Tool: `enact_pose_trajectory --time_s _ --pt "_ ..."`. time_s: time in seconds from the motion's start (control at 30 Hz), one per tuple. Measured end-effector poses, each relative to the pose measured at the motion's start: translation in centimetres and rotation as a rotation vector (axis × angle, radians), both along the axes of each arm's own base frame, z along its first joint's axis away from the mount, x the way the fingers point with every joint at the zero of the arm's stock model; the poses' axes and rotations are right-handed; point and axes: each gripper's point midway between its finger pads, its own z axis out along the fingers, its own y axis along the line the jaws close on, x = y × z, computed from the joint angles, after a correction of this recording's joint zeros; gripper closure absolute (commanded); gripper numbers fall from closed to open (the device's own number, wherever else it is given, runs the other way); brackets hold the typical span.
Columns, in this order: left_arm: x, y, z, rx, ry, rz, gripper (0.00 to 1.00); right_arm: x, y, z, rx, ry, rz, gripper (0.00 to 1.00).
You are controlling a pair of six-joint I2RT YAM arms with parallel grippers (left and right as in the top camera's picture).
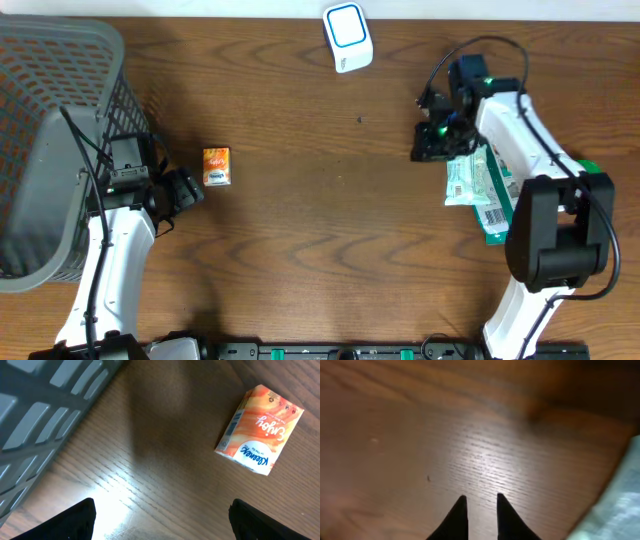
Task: Scan the item barcode
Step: 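Open the right gripper and move it to the table centre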
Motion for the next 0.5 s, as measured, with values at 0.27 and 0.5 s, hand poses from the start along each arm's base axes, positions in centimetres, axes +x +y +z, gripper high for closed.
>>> enact_pose_trajectory --time_s 0.27,0.5 --pt "0.0 0.0 0.0 0.000 0.000 0.000 0.14 -2.3 -3.9 -3.8 -0.364 0.031 -0.072 0.84" --pt "0.0 0.0 0.0 0.000 0.000 0.000 0.14 -2.6 -7.5 -2.5 -0.573 0.041 -0.091 0.69"
